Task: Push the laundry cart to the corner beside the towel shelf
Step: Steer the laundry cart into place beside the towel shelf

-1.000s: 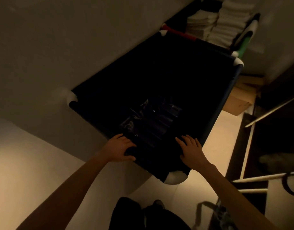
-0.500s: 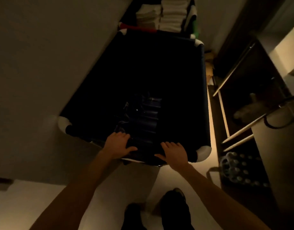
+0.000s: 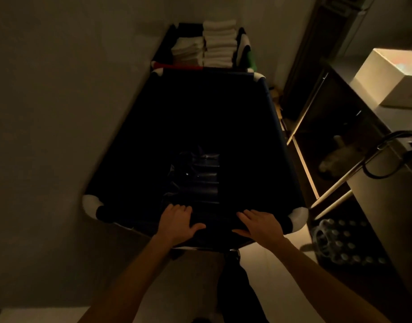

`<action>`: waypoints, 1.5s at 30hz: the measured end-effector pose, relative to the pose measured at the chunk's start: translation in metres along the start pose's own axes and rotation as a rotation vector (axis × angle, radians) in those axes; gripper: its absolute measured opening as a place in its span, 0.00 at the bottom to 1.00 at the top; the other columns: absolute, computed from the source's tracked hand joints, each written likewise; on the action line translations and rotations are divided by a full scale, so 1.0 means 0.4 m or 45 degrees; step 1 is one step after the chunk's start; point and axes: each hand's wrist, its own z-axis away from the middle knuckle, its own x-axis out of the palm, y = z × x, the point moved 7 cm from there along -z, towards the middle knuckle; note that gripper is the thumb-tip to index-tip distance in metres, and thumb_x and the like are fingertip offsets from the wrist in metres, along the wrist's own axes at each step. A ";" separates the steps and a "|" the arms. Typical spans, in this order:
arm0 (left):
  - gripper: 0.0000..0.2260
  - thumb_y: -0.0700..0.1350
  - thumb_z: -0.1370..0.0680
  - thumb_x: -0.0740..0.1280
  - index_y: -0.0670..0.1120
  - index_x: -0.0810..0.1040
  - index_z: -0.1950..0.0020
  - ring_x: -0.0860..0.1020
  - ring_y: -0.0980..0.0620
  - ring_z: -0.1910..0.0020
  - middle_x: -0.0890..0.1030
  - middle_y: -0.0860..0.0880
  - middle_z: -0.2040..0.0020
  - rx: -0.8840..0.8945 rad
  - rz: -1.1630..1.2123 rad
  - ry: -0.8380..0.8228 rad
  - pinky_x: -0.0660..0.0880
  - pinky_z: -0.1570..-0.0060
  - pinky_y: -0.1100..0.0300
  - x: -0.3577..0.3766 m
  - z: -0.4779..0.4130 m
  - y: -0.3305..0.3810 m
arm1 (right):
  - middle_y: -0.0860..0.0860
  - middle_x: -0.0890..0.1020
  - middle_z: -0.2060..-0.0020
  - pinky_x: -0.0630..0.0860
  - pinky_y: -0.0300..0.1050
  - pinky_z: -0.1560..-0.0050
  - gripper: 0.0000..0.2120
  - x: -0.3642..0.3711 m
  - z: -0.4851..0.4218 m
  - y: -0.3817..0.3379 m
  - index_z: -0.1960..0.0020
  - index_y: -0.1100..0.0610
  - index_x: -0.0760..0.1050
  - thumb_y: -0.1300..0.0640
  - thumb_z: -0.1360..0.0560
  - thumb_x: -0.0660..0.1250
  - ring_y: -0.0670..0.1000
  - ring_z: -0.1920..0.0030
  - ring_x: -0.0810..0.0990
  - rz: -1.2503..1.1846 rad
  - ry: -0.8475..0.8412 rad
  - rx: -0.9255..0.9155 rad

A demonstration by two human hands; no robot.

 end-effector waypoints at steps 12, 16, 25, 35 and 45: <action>0.48 0.77 0.33 0.36 0.43 0.80 0.48 0.80 0.42 0.55 0.82 0.43 0.55 0.004 0.096 -0.104 0.76 0.52 0.50 0.020 0.000 -0.005 | 0.46 0.79 0.70 0.70 0.35 0.77 0.29 -0.008 -0.003 0.002 0.56 0.50 0.78 0.33 0.24 0.46 0.46 0.74 0.77 -0.057 0.057 0.103; 0.60 0.78 0.44 0.26 0.44 0.72 0.35 0.73 0.40 0.40 0.76 0.41 0.39 -0.037 0.142 -0.128 0.64 0.37 0.49 0.025 0.007 -0.010 | 0.45 0.79 0.70 0.69 0.34 0.77 0.31 -0.027 -0.003 -0.003 0.56 0.50 0.80 0.33 0.24 0.44 0.46 0.73 0.78 -0.061 0.104 0.093; 0.44 0.76 0.33 0.41 0.44 0.81 0.46 0.79 0.40 0.53 0.82 0.40 0.52 -0.068 0.119 -0.097 0.73 0.48 0.50 0.036 0.034 -0.039 | 0.47 0.79 0.69 0.69 0.36 0.77 0.20 -0.014 -0.010 -0.043 0.51 0.51 0.71 0.34 0.27 0.56 0.48 0.72 0.78 -0.084 0.104 0.018; 0.38 0.72 0.27 0.42 0.47 0.83 0.56 0.80 0.45 0.66 0.82 0.45 0.63 -0.004 0.042 -0.032 0.77 0.62 0.54 0.053 0.001 -0.056 | 0.47 0.80 0.68 0.69 0.36 0.76 0.26 -0.015 -0.033 -0.025 0.55 0.52 0.76 0.34 0.24 0.49 0.48 0.72 0.78 -0.062 0.089 0.044; 0.38 0.72 0.26 0.43 0.47 0.83 0.54 0.80 0.45 0.66 0.82 0.44 0.64 0.093 0.052 0.113 0.76 0.63 0.56 0.028 0.003 -0.054 | 0.46 0.81 0.67 0.70 0.37 0.74 0.31 -0.019 -0.039 -0.028 0.54 0.51 0.79 0.31 0.25 0.45 0.48 0.70 0.80 -0.022 -0.032 0.103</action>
